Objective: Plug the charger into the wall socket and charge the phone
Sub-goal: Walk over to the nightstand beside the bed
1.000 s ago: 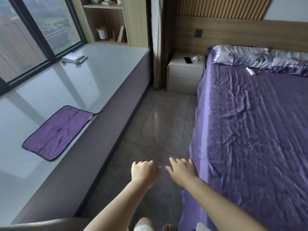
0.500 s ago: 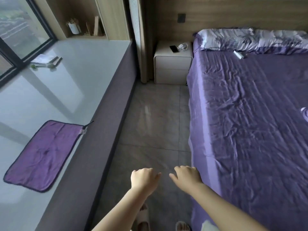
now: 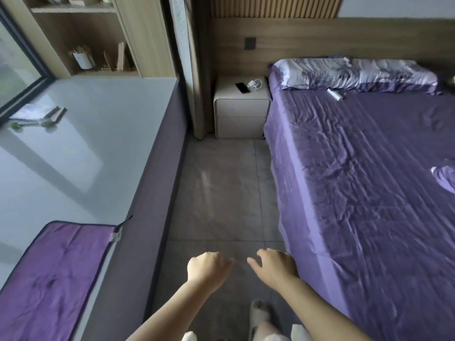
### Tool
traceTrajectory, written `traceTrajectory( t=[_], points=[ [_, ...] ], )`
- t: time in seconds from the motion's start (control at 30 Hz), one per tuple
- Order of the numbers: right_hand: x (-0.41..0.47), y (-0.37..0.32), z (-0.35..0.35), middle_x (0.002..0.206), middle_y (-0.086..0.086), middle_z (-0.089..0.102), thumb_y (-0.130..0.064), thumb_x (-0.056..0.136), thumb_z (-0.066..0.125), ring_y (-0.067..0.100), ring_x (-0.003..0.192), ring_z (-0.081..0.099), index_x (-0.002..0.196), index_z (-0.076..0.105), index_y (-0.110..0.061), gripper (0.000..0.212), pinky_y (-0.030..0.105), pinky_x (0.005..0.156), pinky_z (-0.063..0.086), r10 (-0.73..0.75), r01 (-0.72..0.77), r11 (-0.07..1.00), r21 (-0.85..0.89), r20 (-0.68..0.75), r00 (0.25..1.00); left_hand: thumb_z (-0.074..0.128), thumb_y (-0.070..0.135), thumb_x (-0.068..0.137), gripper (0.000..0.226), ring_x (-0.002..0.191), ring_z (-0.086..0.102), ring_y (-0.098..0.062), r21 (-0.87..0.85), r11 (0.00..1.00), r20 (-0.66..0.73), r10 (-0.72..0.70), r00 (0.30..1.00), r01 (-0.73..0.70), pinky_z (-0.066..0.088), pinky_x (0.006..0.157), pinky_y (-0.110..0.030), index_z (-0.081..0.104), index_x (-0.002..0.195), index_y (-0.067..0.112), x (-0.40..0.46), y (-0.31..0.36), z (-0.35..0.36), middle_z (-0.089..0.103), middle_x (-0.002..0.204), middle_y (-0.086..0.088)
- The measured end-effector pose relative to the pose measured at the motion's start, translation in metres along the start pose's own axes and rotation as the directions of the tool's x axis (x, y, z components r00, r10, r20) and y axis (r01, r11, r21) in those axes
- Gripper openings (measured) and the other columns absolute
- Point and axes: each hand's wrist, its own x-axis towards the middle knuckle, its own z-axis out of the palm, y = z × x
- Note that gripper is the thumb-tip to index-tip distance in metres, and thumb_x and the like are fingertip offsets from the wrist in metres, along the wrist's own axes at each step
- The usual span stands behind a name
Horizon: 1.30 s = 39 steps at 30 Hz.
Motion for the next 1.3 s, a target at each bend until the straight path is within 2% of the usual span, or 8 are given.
traceTrajectory(
  t=[0.17, 0.4, 0.53, 0.63, 0.8, 1.0, 1.13, 1.3],
  points=[
    [0.042, 0.015, -0.017, 0.118, 0.007, 0.066, -0.055, 0.093, 0.034, 0.028, 0.109, 0.061, 0.118, 0.059, -0.015, 0.054, 0.036, 0.089, 0.045, 0.02, -0.02, 1.0, 0.011, -0.022, 1.0, 0.035, 0.054, 0.091, 0.053, 0.102, 0.066, -0.028, -0.016, 0.999, -0.003, 0.047, 0.999, -0.047, 0.046, 0.084, -0.033, 0.069, 0.095, 0.014, 0.037, 0.017, -0.025, 0.073, 0.104, -0.006],
    [0.123, 0.037, -0.056, 0.119, 0.006, 0.066, -0.051, 0.093, 0.037, 0.028, 0.111, 0.06, 0.118, 0.058, -0.015, 0.048, 0.036, 0.091, 0.044, -0.056, 0.056, 0.998, 0.002, -0.015, 0.998, 0.032, 0.05, 0.09, 0.049, 0.1, 0.066, -0.026, -0.032, 0.999, -0.026, -0.002, 1.0, 0.001, 0.045, 0.081, -0.034, 0.068, 0.092, 0.016, 0.105, 0.038, -0.065, 0.072, 0.102, -0.003],
    [0.173, 0.057, -0.087, 0.12, 0.007, 0.065, -0.05, 0.093, 0.038, 0.029, 0.111, 0.06, 0.118, 0.057, -0.014, 0.048, 0.037, 0.094, 0.043, -0.084, 0.083, 0.996, -0.011, -0.03, 0.996, 0.033, 0.052, 0.091, 0.049, 0.101, 0.066, -0.026, -0.075, 0.997, -0.068, -0.034, 0.997, 0.029, 0.046, 0.081, -0.032, 0.07, 0.1, 0.02, 0.15, 0.059, -0.093, 0.072, 0.105, -0.002],
    [0.191, 0.069, -0.098, 0.119, 0.006, 0.066, -0.051, 0.093, 0.038, 0.029, 0.111, 0.06, 0.118, 0.057, -0.015, 0.048, 0.036, 0.092, 0.044, -0.097, 0.097, 0.995, -0.019, 0.007, 0.995, 0.032, 0.057, 0.088, 0.053, 0.103, 0.066, -0.025, -0.099, 0.992, -0.005, -0.076, 0.997, 0.076, 0.046, 0.084, -0.033, 0.069, 0.105, 0.023, 0.167, 0.071, -0.092, 0.073, 0.107, -0.001],
    [0.228, 0.081, -0.122, 0.118, 0.003, 0.066, -0.055, 0.093, 0.036, 0.027, 0.109, 0.06, 0.119, 0.057, -0.017, 0.05, 0.035, 0.093, 0.043, -0.126, 0.126, 0.991, -0.043, 0.0, 0.992, 0.033, 0.055, 0.09, 0.054, 0.102, 0.065, -0.027, -0.083, 0.994, 0.023, -0.073, 0.997, 0.074, 0.044, 0.087, -0.034, 0.069, 0.097, 0.016, 0.208, 0.08, -0.116, 0.072, 0.105, -0.005],
    [0.287, 0.061, -0.142, 0.12, 0.004, 0.065, -0.055, 0.093, 0.036, 0.027, 0.109, 0.061, 0.124, 0.055, -0.017, 0.052, 0.034, 0.091, 0.044, -0.068, 0.068, 0.997, 0.038, 0.005, 0.998, 0.034, 0.054, 0.09, 0.051, 0.1, 0.066, -0.026, -0.066, 0.998, 0.024, -0.017, 1.0, 0.018, 0.045, 0.09, -0.035, 0.07, 0.097, 0.018, 0.28, 0.067, -0.144, 0.074, 0.101, -0.003],
    [0.33, 0.048, -0.16, 0.117, 0.004, 0.066, -0.056, 0.092, 0.037, 0.028, 0.105, 0.062, 0.116, 0.058, -0.016, 0.052, 0.035, 0.087, 0.046, 0.015, -0.015, 0.998, 0.054, 0.004, 1.0, 0.035, 0.054, 0.087, 0.049, 0.1, 0.067, -0.023, -0.074, 0.997, 0.02, 0.04, 0.999, -0.039, 0.046, 0.089, -0.032, 0.07, 0.099, 0.023, 0.336, 0.053, -0.174, 0.074, 0.102, -0.001],
    [0.388, 0.027, -0.191, 0.124, 0.007, 0.065, -0.055, 0.092, 0.038, 0.031, 0.111, 0.06, 0.124, 0.054, -0.016, 0.053, 0.036, 0.091, 0.046, 0.066, -0.066, 0.993, 0.098, -0.003, 0.998, 0.038, 0.055, 0.088, 0.048, 0.104, 0.066, -0.022, -0.046, 0.997, 0.02, 0.069, 0.997, -0.068, 0.047, 0.092, -0.031, 0.07, 0.105, 0.023, 0.398, 0.032, -0.217, 0.074, 0.107, 0.0]
  ],
)
